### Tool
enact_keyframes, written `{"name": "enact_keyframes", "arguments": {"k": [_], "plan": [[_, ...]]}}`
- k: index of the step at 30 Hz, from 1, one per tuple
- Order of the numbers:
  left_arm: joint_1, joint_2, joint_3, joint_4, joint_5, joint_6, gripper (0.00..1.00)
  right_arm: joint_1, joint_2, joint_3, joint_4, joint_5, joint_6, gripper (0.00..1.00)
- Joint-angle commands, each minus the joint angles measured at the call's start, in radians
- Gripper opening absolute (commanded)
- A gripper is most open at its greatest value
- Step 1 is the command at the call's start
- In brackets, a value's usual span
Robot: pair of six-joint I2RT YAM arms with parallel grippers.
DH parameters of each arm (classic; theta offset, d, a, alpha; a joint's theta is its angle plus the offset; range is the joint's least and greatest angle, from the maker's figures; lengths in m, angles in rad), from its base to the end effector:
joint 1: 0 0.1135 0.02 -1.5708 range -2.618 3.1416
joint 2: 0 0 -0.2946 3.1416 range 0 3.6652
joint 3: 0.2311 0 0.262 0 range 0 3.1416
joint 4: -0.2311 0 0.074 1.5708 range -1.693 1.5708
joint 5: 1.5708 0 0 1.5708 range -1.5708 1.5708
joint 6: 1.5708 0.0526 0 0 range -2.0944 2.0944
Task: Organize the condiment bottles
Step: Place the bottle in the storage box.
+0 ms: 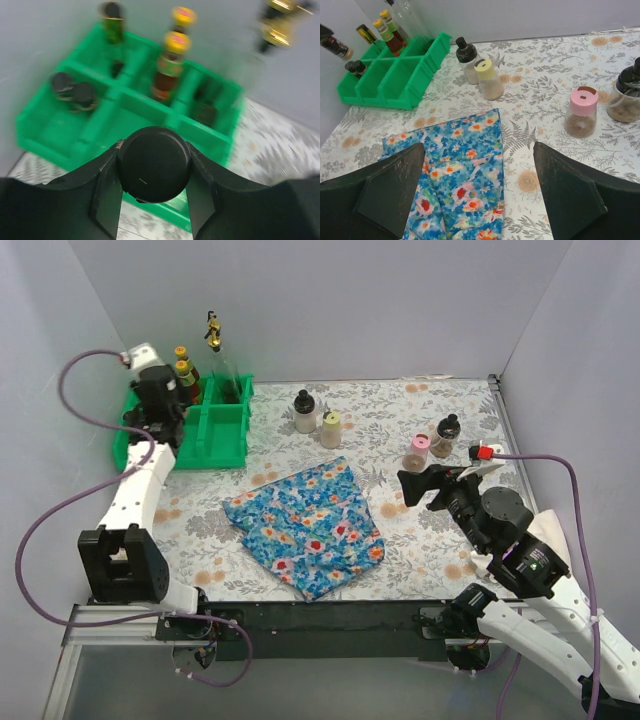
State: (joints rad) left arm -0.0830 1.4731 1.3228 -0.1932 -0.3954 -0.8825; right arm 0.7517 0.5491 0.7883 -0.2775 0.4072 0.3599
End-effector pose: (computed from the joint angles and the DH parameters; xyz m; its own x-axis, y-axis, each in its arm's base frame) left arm 0.3682 -0.0103 0.3866 0.0068 -0.7158 -0.6983 -0.4402 0.6249 -0.6448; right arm 0.1052 0.0698 0.3813 -0.1452 0.3070 -0.9406 -0.3064 0.8900 0.3377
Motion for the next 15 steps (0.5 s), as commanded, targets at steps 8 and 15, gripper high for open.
{"name": "enact_keyframes", "arguments": {"k": [8,15], "plan": [[0.397,0.071,-0.113,0.22,0.061,-0.164,0.0,-0.006,0.012,-0.026,0.115,-0.025,-0.004,0.99],[0.408,0.173,-0.142,0.351,0.018,-0.11,0.0,-0.005,0.035,-0.021,0.126,-0.044,0.011,0.99]]}}
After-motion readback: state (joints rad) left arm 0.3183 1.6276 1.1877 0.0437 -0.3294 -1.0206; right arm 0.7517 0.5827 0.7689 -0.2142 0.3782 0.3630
